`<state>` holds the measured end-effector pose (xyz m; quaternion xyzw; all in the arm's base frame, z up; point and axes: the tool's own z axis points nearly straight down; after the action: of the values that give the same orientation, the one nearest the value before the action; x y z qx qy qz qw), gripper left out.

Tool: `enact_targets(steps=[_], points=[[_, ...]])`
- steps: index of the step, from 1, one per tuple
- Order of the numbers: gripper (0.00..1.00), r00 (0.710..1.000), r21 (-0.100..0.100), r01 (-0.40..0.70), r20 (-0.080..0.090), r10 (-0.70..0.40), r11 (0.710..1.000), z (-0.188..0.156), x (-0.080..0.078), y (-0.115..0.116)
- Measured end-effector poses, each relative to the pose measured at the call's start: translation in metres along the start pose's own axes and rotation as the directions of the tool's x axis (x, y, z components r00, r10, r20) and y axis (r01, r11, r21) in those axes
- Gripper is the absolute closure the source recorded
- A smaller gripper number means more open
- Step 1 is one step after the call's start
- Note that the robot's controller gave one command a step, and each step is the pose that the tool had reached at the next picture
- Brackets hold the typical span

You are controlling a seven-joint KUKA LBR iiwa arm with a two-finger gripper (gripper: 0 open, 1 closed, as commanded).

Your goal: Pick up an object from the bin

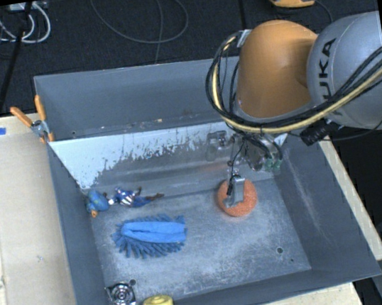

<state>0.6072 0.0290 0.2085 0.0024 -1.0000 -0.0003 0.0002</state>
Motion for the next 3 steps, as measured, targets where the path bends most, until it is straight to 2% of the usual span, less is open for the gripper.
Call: enact_targets(steps=[1,2,3], points=[[0.00,0.999,0.001,0.043,0.008,-0.043,0.999,0.044,0.005,0.023],[0.00,0.973,0.000,0.233,-0.002,-0.233,0.973,0.090,0.030,0.038],[0.00,0.939,0.002,0.344,-0.001,-0.344,0.939,0.118,0.045,0.073]])
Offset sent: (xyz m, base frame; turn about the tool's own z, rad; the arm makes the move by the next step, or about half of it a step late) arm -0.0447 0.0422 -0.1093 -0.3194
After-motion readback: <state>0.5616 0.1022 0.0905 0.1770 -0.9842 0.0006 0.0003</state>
